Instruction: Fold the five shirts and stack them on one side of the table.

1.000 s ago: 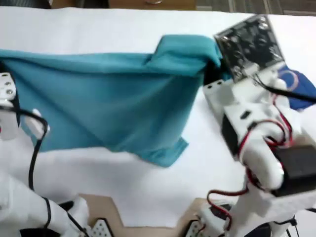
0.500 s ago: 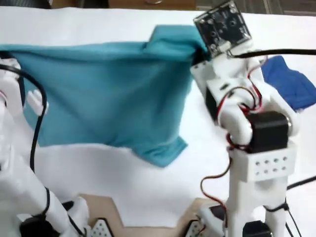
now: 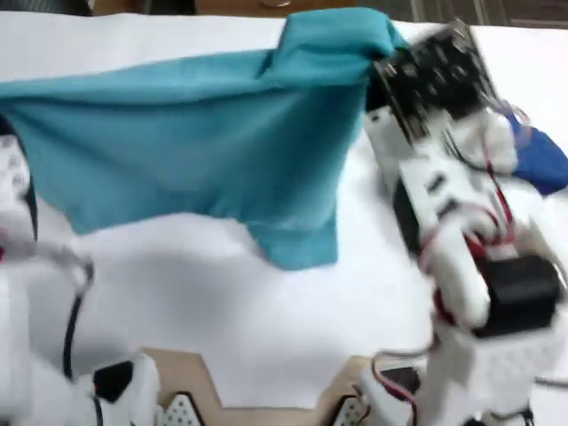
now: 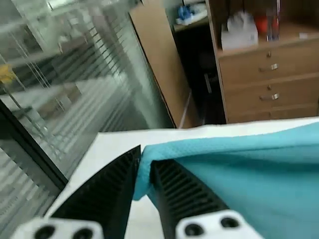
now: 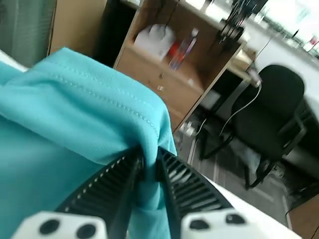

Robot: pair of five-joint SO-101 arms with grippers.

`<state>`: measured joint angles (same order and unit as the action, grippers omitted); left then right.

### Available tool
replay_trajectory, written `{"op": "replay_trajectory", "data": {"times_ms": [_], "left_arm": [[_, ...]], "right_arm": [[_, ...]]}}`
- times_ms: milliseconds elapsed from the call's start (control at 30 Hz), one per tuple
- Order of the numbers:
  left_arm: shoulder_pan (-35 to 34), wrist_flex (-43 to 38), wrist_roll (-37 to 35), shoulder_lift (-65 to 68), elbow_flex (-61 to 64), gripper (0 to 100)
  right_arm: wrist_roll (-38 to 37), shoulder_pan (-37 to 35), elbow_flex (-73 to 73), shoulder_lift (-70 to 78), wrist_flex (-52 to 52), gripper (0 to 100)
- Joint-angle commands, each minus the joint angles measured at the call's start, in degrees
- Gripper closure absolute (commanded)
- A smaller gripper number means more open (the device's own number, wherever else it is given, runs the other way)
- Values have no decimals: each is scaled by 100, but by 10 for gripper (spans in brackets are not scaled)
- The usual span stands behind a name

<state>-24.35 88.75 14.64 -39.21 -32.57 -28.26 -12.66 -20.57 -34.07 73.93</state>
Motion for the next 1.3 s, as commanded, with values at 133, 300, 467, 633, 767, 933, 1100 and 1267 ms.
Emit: {"op": "replay_trajectory", "data": {"times_ms": [133,300,467,633,767,933,1100,1267], "left_arm": [[-26,-88,53,-615,-189,980],[-26,-70,44,-818,-171,980],[-18,-70,44,-862,-163,980],[-18,-114,44,-826,-92,980],[-18,-369,35,-826,295,980],[-18,-580,35,-835,857,980],[-18,-870,44,-835,1543,980],[-18,-1275,79,-835,2255,980]], "right_arm": [[-62,48,-651,-743,576,978],[-62,48,-844,-1103,813,978],[-62,48,-870,-1209,936,978],[-62,22,-791,-1138,927,978],[-62,13,-563,-963,831,978],[-62,4,-193,-734,752,978],[-62,4,255,-602,400,978],[-62,4,941,-585,-48,978]]}}
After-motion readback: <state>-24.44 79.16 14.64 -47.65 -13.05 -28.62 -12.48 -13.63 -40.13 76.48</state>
